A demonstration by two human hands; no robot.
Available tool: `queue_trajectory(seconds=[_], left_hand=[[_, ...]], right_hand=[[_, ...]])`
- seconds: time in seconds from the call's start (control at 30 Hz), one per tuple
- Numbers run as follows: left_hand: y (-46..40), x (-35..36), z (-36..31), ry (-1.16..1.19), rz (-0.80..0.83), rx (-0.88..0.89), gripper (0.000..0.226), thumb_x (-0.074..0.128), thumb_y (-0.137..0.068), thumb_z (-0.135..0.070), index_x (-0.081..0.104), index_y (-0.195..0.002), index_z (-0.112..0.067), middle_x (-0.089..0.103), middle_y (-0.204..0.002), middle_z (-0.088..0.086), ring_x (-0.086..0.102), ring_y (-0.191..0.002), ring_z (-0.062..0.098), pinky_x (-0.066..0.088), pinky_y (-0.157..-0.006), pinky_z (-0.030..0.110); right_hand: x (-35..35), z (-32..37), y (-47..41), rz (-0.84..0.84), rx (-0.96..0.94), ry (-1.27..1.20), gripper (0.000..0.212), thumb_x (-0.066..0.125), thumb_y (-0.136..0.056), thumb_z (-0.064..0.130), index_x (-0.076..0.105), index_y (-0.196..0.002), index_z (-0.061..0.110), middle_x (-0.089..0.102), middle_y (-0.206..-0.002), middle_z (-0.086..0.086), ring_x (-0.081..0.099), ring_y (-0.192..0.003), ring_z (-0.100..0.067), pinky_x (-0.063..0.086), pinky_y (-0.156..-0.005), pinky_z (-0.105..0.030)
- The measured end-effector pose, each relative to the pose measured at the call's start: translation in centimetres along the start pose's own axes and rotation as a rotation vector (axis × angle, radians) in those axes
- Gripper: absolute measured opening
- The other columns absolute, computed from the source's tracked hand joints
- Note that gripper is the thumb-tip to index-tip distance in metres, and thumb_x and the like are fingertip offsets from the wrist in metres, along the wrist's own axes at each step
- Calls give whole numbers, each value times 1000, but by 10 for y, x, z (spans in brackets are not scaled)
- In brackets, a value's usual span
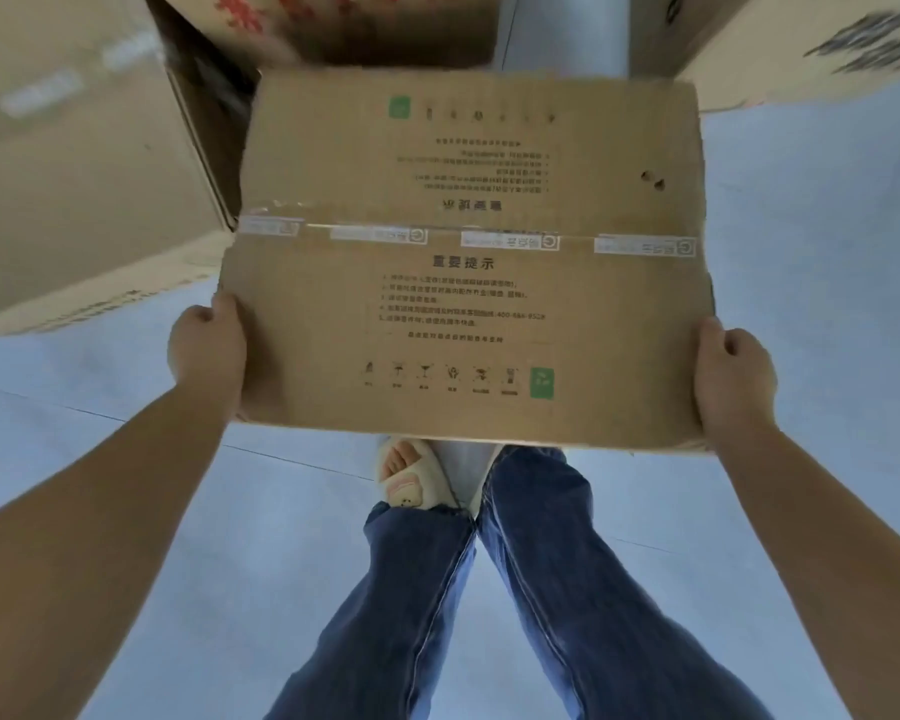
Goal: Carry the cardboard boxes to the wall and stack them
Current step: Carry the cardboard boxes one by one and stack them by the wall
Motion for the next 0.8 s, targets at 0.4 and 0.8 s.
queue_trajectory(seconds=[0.4, 0.8], left_hand=[[146, -213, -70, 178, -65, 77, 32, 36, -94, -30, 41, -70, -9, 40, -67, 4, 40, -76, 26, 31, -67, 34], [263, -390, 40, 597, -309, -74, 33, 40, -88, -27, 25, -60, -18, 26, -62, 1, 25, -58, 17, 21, -56, 32]], right_hand=[[-203, 102, 165, -111, -146, -104, 43, 40, -98, 35, 29, -62, 15, 32, -61, -1, 29, -55, -17, 23, -50, -34], [-285, 219, 296, -65, -591, -142, 45, 39, -98, 39, 42, -70, 4, 45, -68, -5, 37, -63, -18, 30, -55, -31]])
Point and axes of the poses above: each hand's wrist, its own y-axis away from the middle knuckle, its own x-axis out of the palm, z = x × y, the point moved 10 cm from there along -y, towards the middle knuckle
